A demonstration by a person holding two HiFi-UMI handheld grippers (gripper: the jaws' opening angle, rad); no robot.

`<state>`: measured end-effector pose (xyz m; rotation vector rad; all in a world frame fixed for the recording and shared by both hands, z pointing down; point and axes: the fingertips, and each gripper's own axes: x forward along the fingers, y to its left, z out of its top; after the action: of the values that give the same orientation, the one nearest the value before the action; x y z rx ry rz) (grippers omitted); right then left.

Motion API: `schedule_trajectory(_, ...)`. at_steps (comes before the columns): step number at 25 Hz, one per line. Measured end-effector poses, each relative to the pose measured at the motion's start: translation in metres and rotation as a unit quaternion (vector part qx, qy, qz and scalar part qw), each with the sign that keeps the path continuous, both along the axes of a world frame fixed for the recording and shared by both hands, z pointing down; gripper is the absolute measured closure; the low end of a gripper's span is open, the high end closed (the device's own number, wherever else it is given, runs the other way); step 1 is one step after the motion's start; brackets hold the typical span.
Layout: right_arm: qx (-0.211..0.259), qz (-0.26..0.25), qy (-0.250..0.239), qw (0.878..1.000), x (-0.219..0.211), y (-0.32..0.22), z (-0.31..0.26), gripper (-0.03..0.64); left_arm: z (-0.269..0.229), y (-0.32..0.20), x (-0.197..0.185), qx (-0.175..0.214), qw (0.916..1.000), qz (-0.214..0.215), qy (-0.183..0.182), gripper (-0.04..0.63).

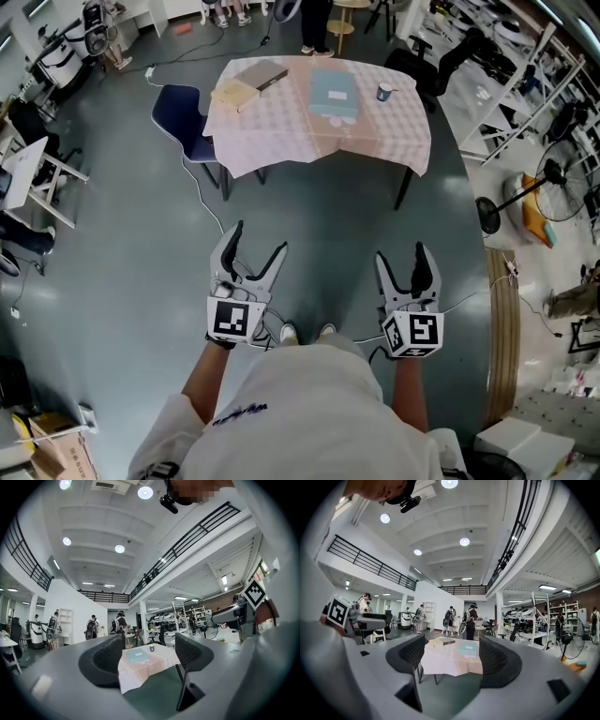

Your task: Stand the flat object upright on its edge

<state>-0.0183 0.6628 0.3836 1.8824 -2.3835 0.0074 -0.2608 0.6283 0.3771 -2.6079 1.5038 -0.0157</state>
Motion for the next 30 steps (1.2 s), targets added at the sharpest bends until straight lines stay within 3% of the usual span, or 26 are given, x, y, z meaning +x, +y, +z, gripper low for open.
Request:
schedule_trajectory(5,-0.015,0.008,0.000,1.000,-0.016,0.002,0.008,0.183,0.013,-0.004,-0.014,-0.016,0.9998,0.007,0.005,0.213)
schedule_trajectory(12,-0.039,0.026,0.004,0.999,0.001,-0.022,0.031,0.175,0.035,-0.032,-0.005,-0.037,0.9992,0.013,-0.002,0.213)
schedule_trajectory(20,-0.051,0.010,-0.001,0.999,0.017,-0.123,0.053,0.178,0.051,-0.125,0.021,-0.052,0.9984,0.013,-0.014,0.213)
schedule_trajectory(30,-0.028,0.000,0.004,1.000,0.081,-0.269,0.037,0.181,0.036,-0.261,0.083,-0.039,0.9987,0.013,-0.029,0.209)
